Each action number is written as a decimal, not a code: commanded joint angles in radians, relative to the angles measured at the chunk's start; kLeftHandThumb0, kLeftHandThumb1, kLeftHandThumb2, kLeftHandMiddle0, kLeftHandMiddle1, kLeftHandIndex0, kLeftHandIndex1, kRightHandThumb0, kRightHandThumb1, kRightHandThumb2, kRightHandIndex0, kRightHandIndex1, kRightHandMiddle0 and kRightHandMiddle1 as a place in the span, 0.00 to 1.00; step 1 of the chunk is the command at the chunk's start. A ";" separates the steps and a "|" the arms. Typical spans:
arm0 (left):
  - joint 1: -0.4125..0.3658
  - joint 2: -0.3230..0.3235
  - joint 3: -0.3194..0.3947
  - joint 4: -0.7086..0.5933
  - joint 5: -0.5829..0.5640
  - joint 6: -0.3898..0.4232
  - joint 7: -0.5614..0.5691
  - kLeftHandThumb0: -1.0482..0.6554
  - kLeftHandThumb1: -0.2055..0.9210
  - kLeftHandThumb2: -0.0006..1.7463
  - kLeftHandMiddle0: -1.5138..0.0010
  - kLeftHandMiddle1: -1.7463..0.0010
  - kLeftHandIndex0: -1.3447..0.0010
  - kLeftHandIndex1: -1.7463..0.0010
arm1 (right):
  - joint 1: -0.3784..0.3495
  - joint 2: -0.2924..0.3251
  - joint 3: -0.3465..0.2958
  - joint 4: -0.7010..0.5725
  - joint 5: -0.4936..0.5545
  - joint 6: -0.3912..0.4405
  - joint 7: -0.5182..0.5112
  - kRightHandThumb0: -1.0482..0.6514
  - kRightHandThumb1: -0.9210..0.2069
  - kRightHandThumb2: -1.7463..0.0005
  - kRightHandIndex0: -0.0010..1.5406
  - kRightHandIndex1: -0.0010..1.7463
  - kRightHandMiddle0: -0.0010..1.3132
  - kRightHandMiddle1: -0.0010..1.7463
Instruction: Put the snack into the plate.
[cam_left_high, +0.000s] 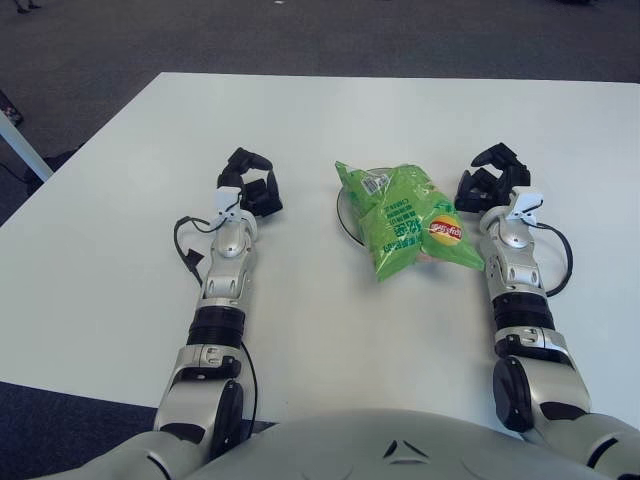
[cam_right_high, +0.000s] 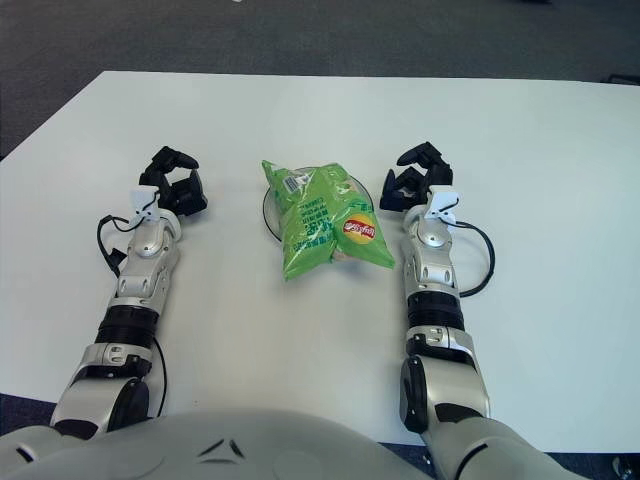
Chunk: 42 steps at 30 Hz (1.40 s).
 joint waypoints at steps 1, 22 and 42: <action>0.147 -0.012 0.007 0.064 -0.008 -0.018 -0.012 0.35 0.52 0.71 0.14 0.00 0.58 0.00 | 0.125 0.061 0.008 0.008 0.004 0.015 -0.011 0.61 0.88 0.00 0.58 1.00 0.54 0.98; 0.156 -0.015 0.029 0.054 -0.031 -0.053 -0.048 0.33 0.43 0.78 0.12 0.00 0.52 0.00 | 0.171 0.091 0.004 0.011 0.023 -0.127 0.026 0.61 0.88 0.00 0.59 0.98 0.52 1.00; 0.155 -0.008 0.026 0.049 -0.040 -0.081 -0.083 0.32 0.42 0.79 0.13 0.00 0.51 0.00 | 0.212 0.119 -0.004 -0.029 0.027 -0.137 0.014 0.61 0.90 0.00 0.61 0.95 0.53 1.00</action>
